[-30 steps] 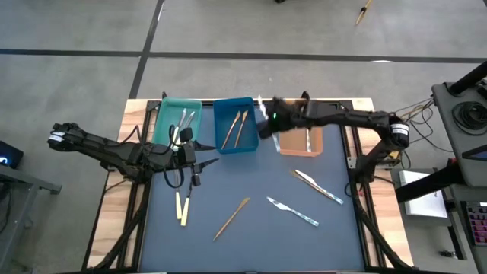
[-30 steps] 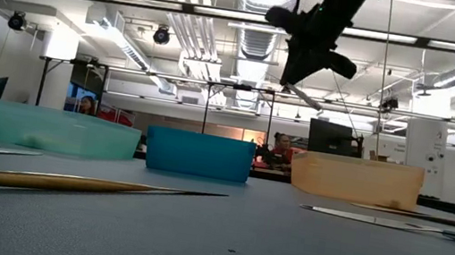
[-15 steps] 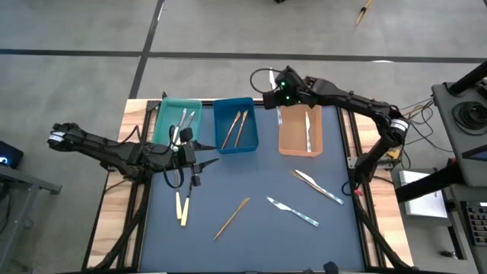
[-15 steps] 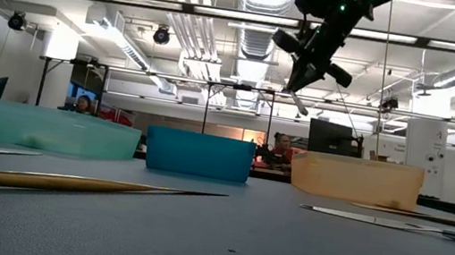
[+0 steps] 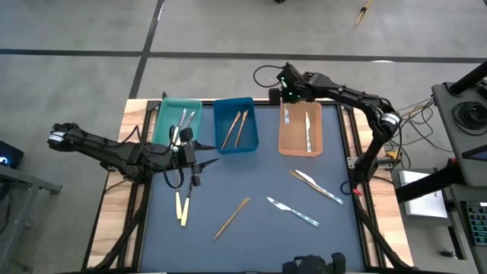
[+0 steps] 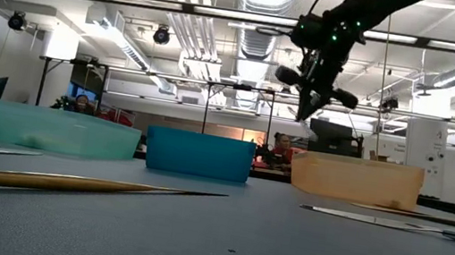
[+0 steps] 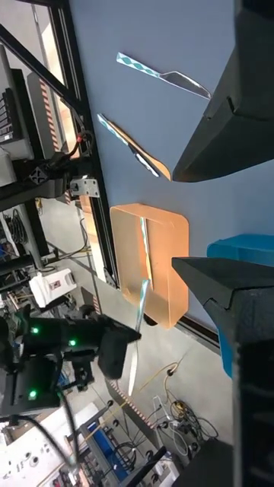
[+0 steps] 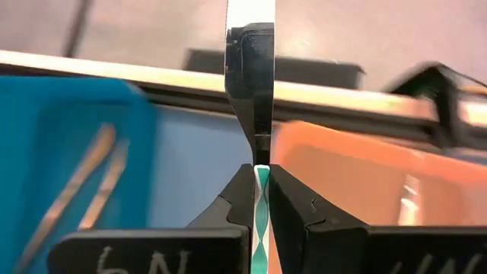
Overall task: Sort silverware by color (type)
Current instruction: Put the white patterned table knife into the orange bin
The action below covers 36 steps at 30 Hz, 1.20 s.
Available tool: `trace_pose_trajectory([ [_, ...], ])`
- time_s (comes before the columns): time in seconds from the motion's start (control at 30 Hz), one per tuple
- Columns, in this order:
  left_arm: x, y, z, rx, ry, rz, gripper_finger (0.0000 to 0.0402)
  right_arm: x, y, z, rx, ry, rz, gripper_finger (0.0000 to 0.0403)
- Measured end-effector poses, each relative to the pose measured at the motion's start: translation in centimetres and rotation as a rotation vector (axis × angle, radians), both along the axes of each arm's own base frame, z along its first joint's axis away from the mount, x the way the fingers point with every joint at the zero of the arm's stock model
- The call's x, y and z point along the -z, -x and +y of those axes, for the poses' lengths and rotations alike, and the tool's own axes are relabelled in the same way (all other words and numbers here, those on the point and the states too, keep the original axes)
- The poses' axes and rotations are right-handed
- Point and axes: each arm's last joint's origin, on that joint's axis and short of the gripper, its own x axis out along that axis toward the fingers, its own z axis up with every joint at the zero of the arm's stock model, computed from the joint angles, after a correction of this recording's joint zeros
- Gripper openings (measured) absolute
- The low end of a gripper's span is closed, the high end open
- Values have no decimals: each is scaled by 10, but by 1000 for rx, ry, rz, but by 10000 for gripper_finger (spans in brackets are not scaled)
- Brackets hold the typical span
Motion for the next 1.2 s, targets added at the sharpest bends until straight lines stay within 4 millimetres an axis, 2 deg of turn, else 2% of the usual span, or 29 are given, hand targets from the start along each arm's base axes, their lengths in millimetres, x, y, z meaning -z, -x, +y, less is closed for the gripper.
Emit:
trace_pose_trajectory([
  [0.17, 1, 0, 0, 0, -4, 9, 153, 7, 17, 3, 57, -119, 115, 15],
  [0.33, 1, 0, 0, 0, -4, 8, 153, 14, 25, 9, 84, -198, 181, 15],
  [1.2, 2, 0, 0, 0, -7, 23, 153, 49, 29, 25, 147, -336, 195, 15],
])
